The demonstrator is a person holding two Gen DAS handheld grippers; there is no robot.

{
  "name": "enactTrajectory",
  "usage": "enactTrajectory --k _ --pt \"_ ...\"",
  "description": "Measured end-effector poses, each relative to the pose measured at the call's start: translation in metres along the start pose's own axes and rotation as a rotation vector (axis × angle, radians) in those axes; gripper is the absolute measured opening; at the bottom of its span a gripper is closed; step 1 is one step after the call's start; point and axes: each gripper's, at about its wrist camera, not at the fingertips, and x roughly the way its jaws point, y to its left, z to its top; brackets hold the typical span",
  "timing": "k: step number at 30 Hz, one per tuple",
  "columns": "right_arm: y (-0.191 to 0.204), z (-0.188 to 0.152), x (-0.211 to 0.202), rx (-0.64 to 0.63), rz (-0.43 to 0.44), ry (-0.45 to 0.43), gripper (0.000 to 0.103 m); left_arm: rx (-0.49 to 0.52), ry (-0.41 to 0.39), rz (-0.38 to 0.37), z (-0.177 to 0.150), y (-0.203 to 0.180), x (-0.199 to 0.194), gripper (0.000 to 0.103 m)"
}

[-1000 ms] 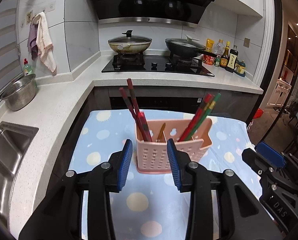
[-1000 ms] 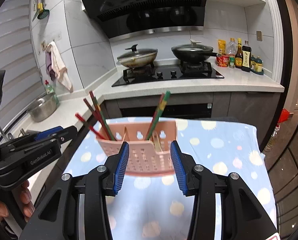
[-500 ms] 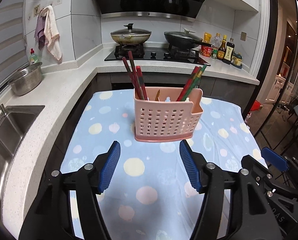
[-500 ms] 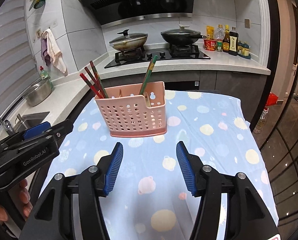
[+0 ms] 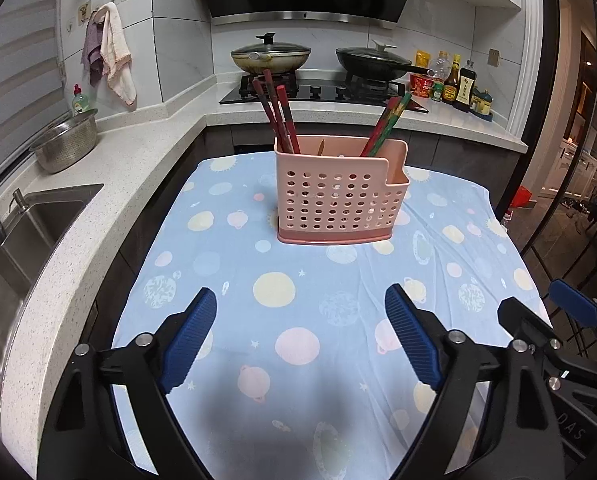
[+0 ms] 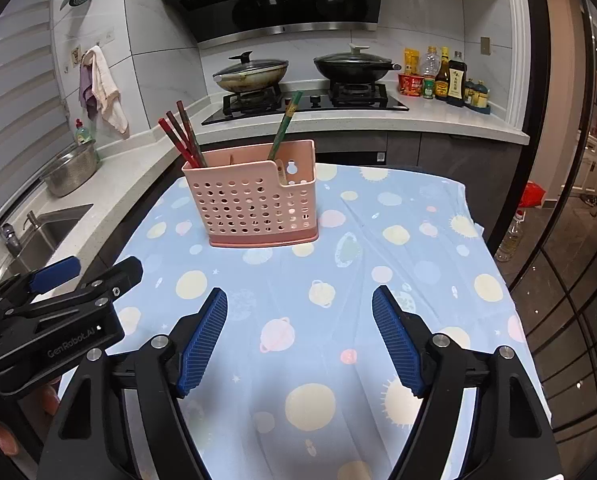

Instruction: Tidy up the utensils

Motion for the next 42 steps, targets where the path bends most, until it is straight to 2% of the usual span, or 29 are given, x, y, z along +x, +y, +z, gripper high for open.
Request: enactTrajectory --k 4,8,13,15,16,27,42 --pt "-0.003 -0.003 -0.002 0.007 -0.003 -0.003 0.076 -0.005 0.009 0.006 -0.005 0.000 -0.001 0.086" --pt "-0.007 -0.006 -0.002 0.022 0.004 0.008 0.084 -0.018 0.017 0.010 -0.008 0.003 -0.002 0.087" --pt "-0.009 -0.011 -0.003 0.031 -0.005 0.006 0.084 -0.025 0.024 0.017 -0.012 0.005 -0.003 0.088" --pt "-0.010 -0.012 -0.002 0.042 0.009 0.018 0.089 -0.026 0.027 0.019 -0.014 0.005 -0.003 0.089" --pt "-0.011 -0.013 -0.002 0.048 0.015 0.021 0.097 -0.027 0.028 0.023 -0.014 0.006 -0.003 0.089" --pt "-0.016 -0.019 -0.004 0.041 0.002 0.020 0.097 -0.035 0.036 0.066 -0.020 0.010 -0.002 0.095" --pt "-0.024 -0.026 -0.006 0.040 -0.035 0.014 0.097 -0.041 0.047 0.090 -0.027 0.015 -0.004 0.095"
